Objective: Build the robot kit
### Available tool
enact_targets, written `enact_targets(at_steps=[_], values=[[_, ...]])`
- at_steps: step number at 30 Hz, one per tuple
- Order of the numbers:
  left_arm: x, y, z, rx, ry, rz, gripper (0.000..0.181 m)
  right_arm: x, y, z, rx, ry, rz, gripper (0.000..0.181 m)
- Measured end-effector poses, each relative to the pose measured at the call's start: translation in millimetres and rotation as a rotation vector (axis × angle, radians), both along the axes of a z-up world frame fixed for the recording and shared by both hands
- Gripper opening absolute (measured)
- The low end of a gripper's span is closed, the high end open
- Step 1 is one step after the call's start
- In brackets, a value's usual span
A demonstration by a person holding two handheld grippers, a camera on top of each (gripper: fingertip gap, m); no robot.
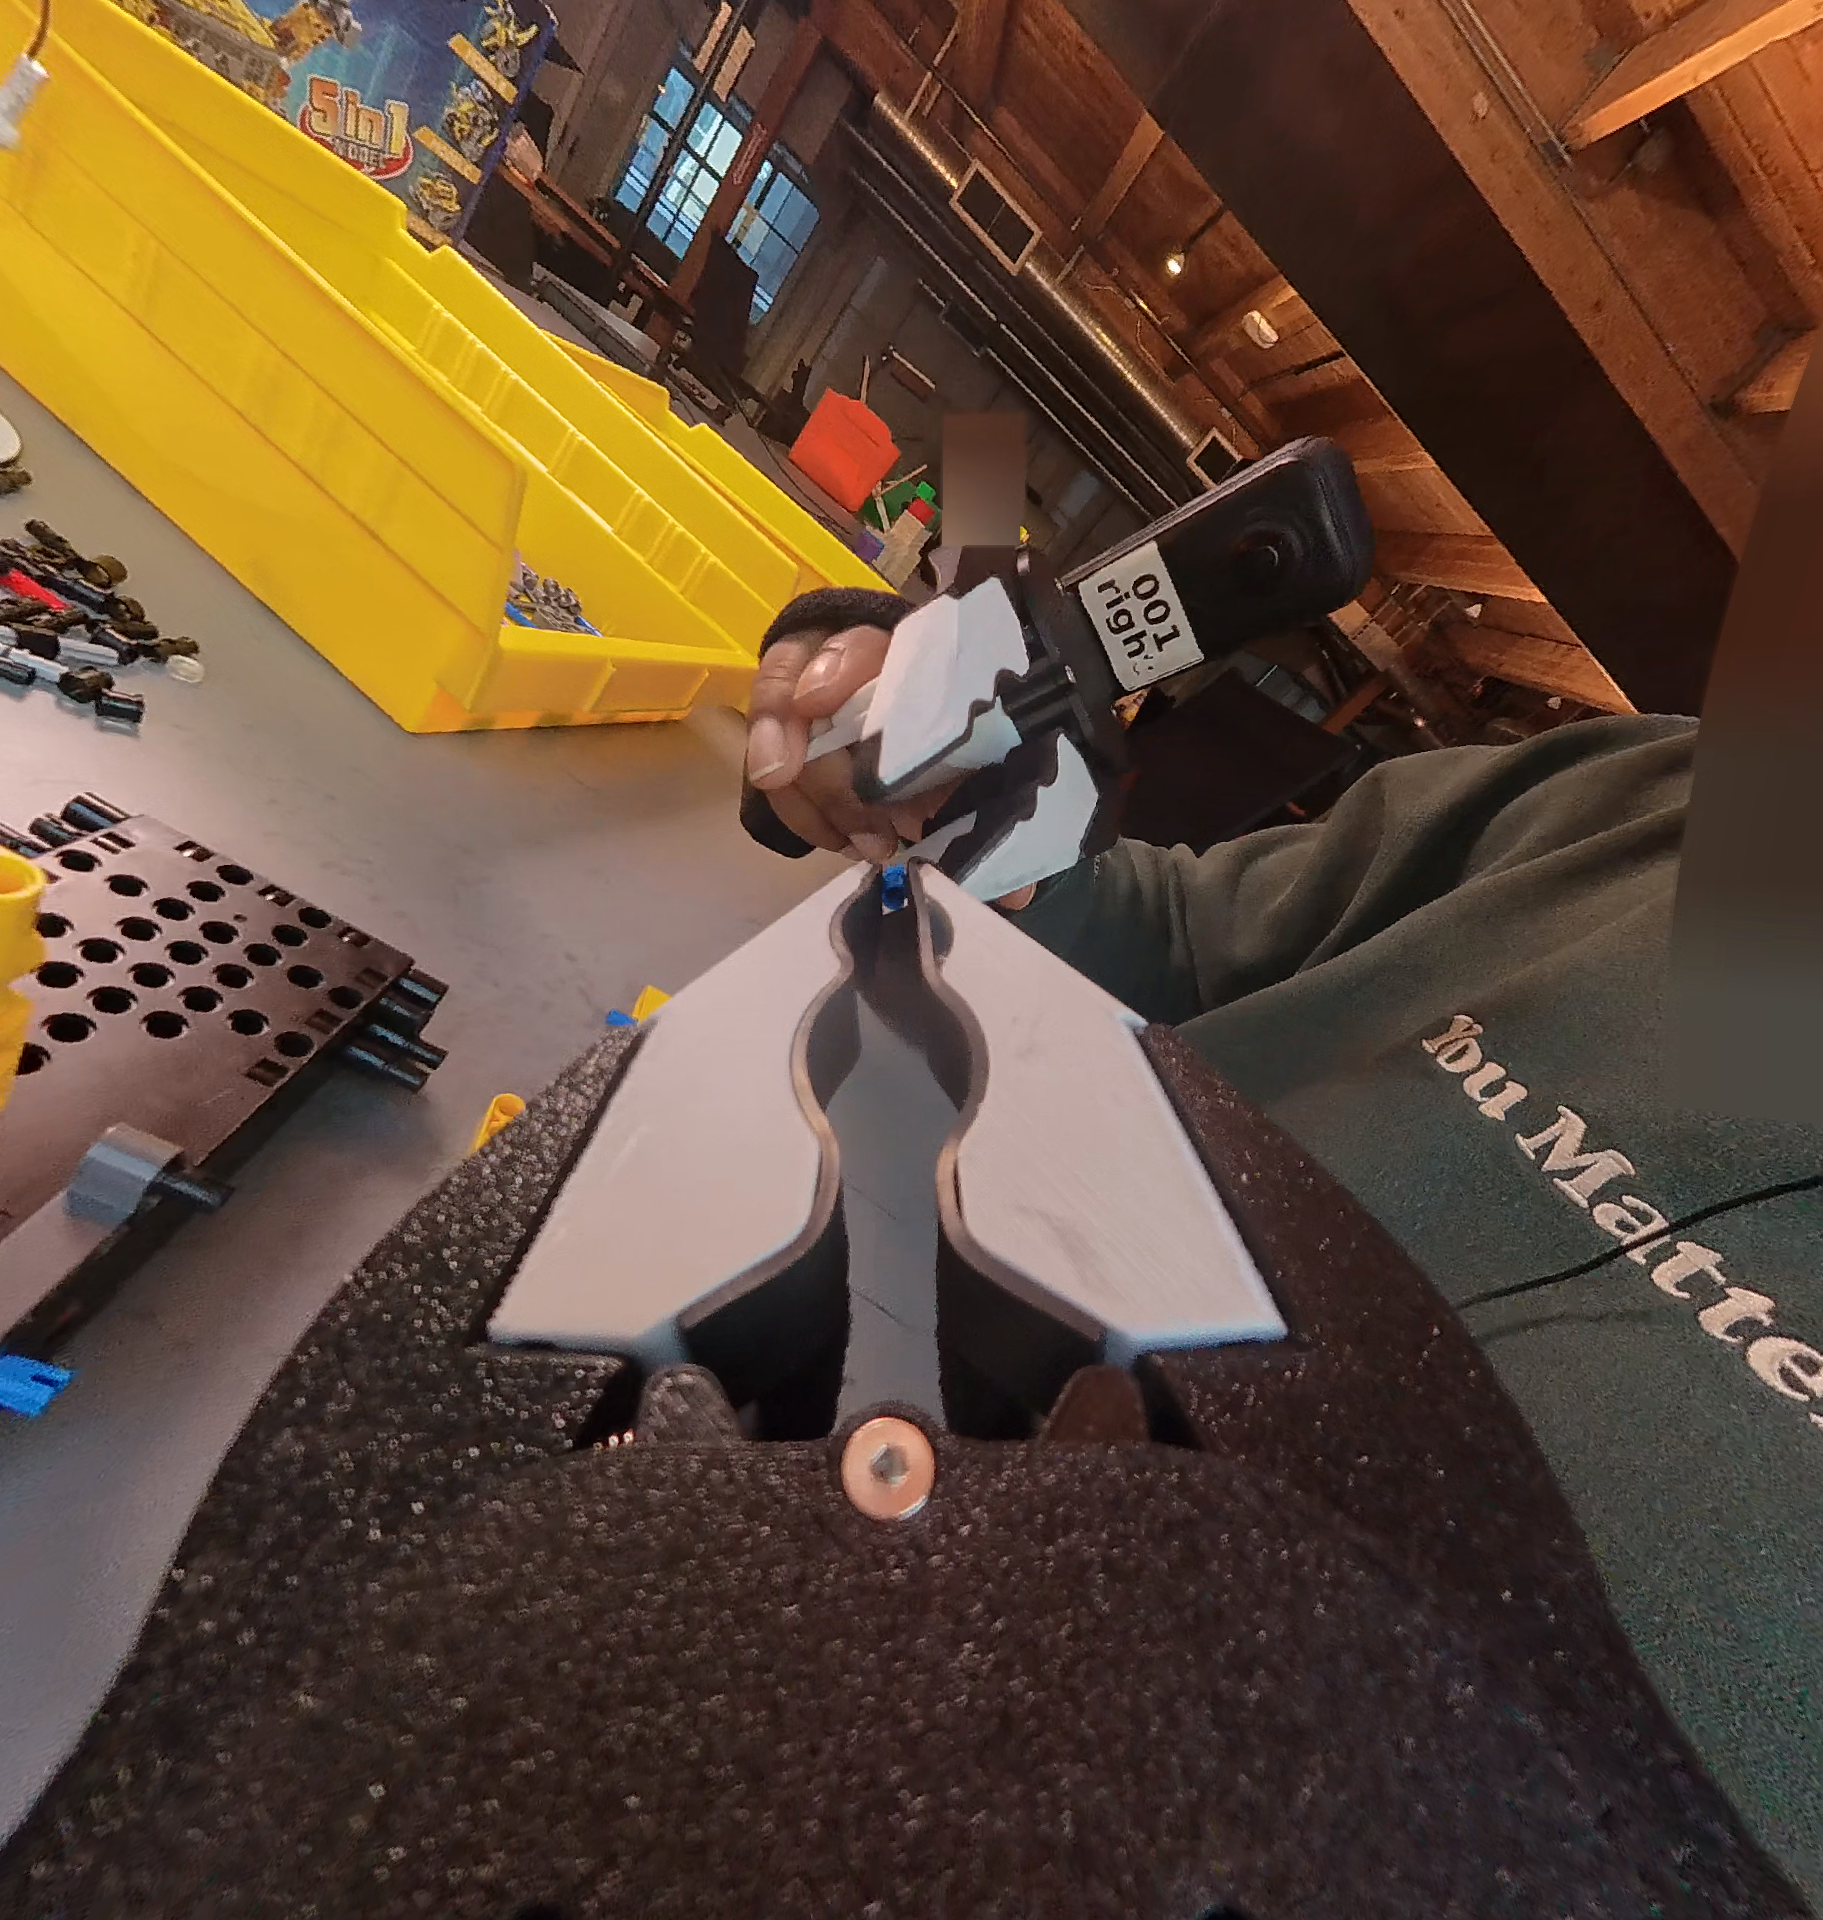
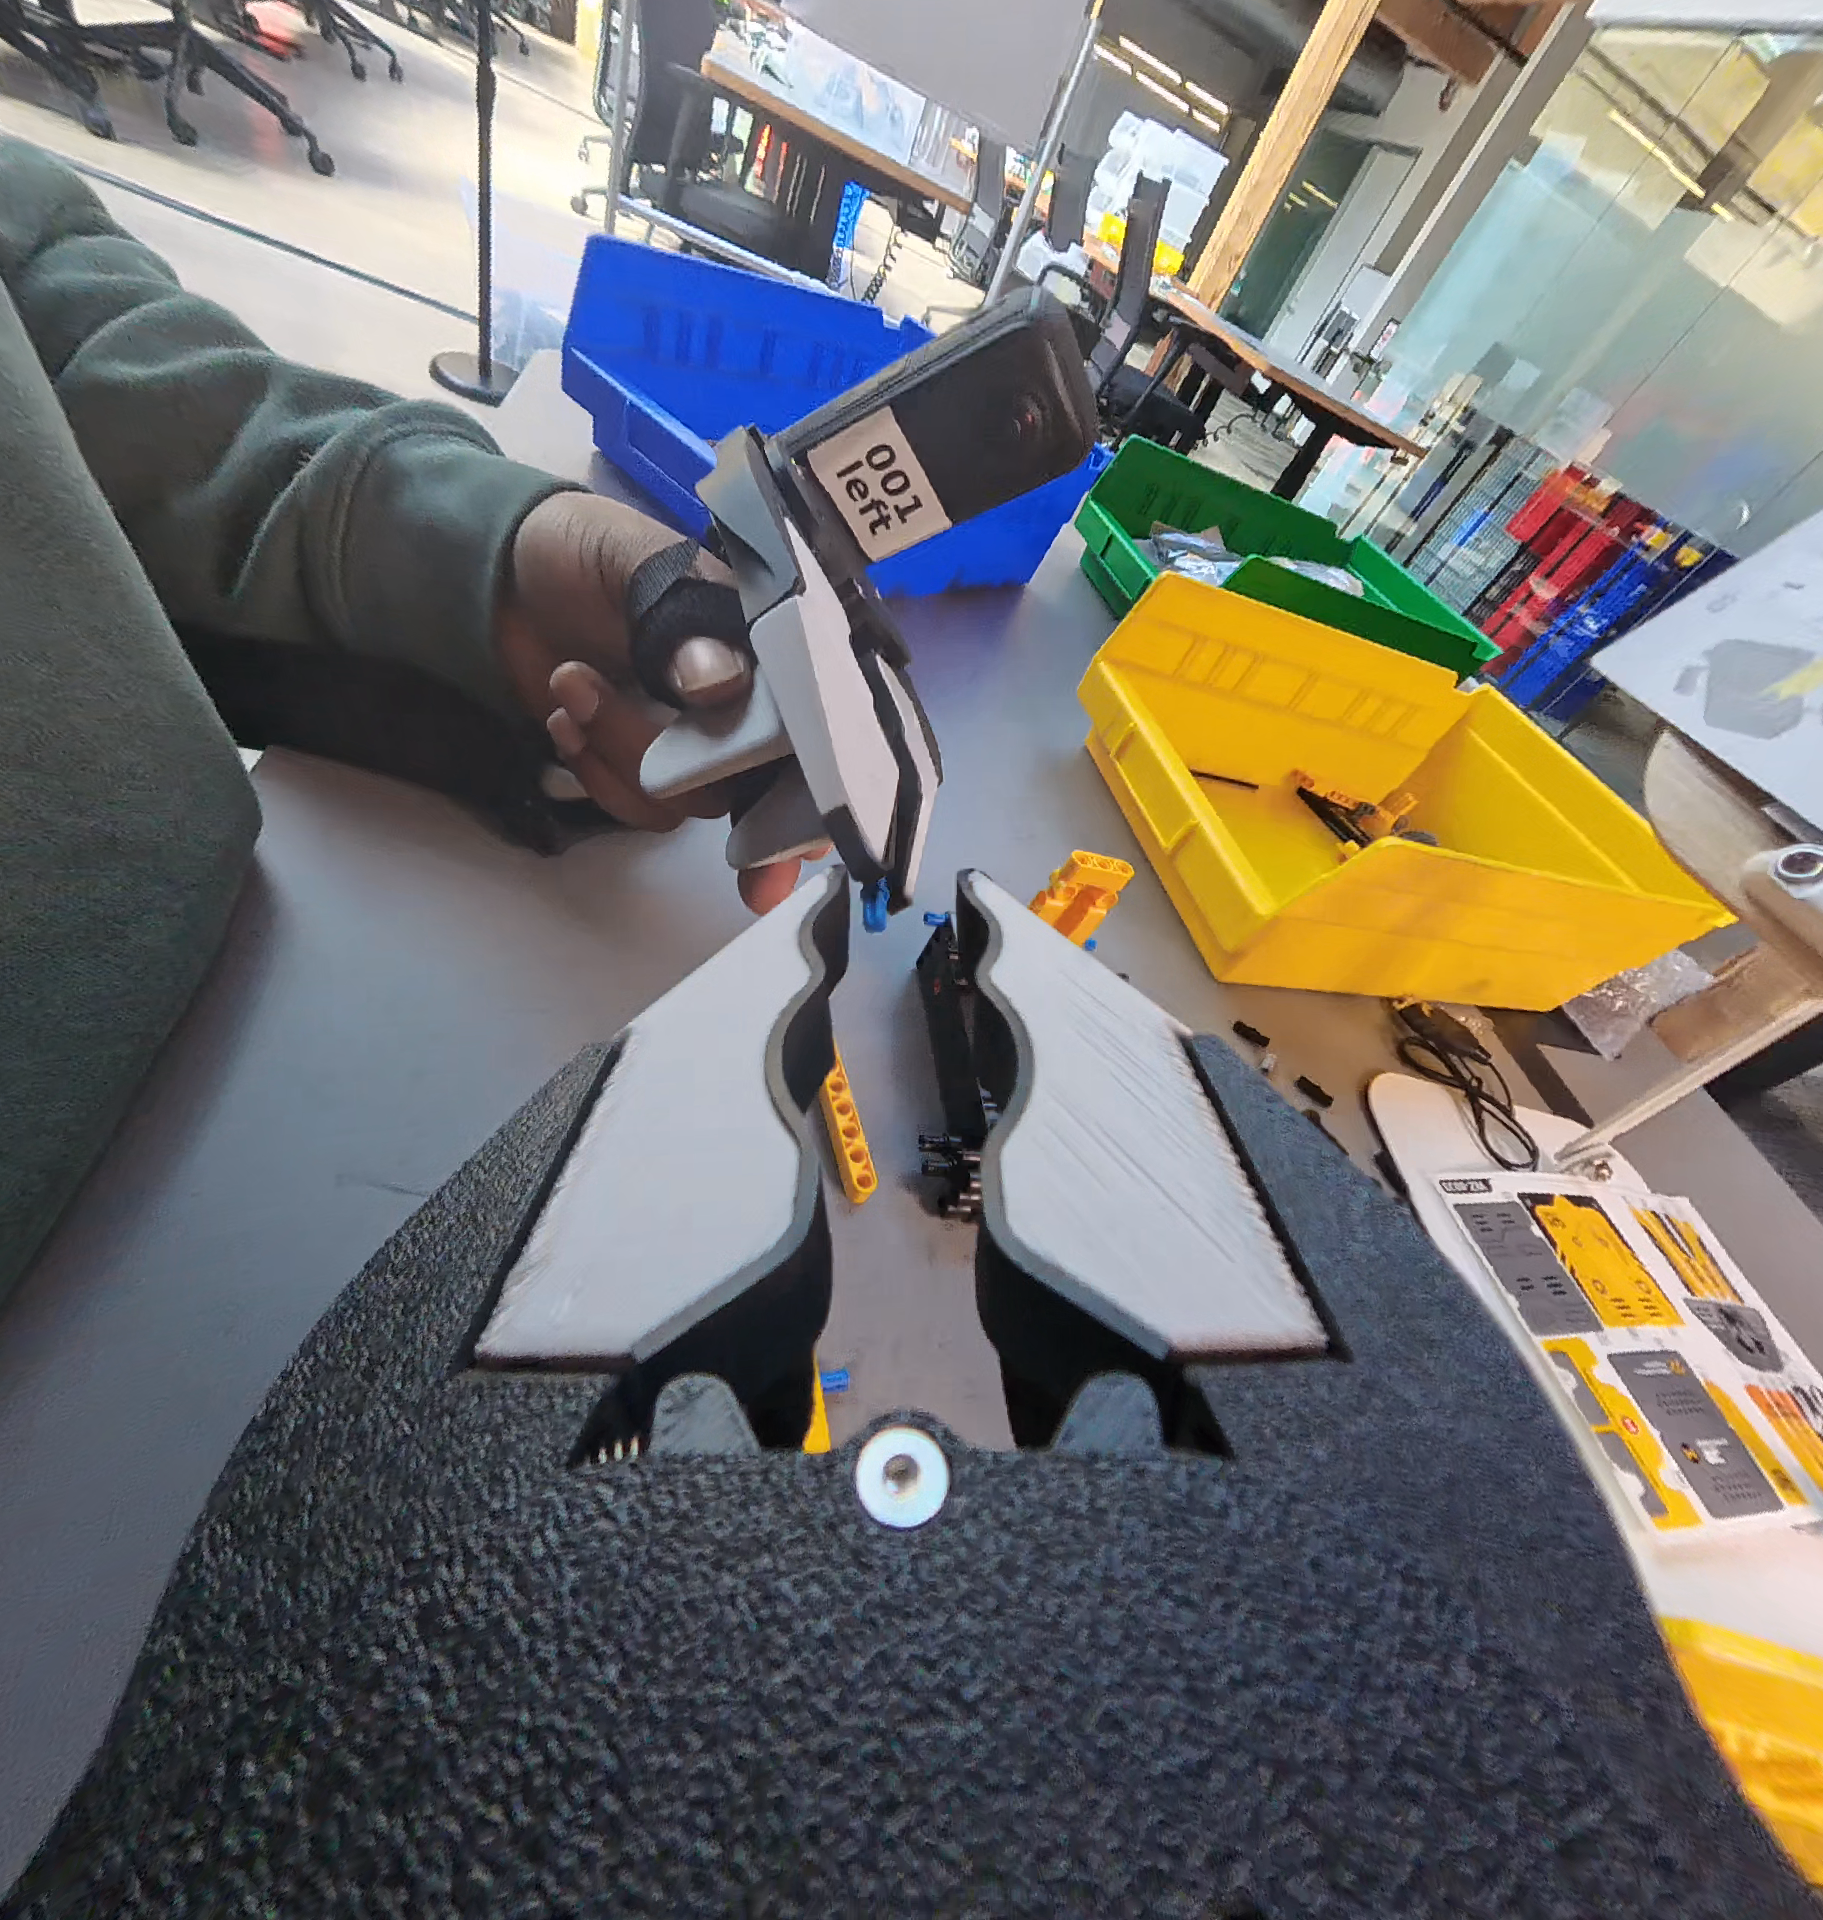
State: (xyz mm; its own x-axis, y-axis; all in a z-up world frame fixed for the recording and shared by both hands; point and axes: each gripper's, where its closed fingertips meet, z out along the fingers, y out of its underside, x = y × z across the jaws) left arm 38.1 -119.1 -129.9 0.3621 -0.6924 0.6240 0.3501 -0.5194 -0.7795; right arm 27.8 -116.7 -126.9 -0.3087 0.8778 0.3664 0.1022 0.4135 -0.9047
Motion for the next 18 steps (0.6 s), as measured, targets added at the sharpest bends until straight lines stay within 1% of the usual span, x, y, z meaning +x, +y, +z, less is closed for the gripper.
enact_targets(at_steps=[5, 6, 11, 14, 18], values=[[-0.9, -1.0, 3.7, -0.003, -0.044, -0.009, 0.004, 0.0, -3.5, -4.1, 0.020, -0.012, 0.019, 0.010], [-1.2, -0.8, 4.2, -0.004, -0.051, -0.009, 0.003, 0.1, -3.3, -4.2, 0.022, -0.006, 0.016, 0.004], [-4.2, 1.3, 8.2, -0.021, -0.127, -0.005, 0.004, -1.3, -3.8, -2.9, 0.058, 0.026, -0.004, 0.004], [-6.6, 3.0, 11.8, -0.039, -0.193, -0.009, 0.003, -2.4, -10.0, -6.1, 0.090, 0.040, 0.011, 0.006], [-6.0, 3.3, 11.0, -0.053, -0.208, -0.017, 0.003, -5.6, -10.2, -6.9, 0.094, 0.062, -0.007, 0.002]])
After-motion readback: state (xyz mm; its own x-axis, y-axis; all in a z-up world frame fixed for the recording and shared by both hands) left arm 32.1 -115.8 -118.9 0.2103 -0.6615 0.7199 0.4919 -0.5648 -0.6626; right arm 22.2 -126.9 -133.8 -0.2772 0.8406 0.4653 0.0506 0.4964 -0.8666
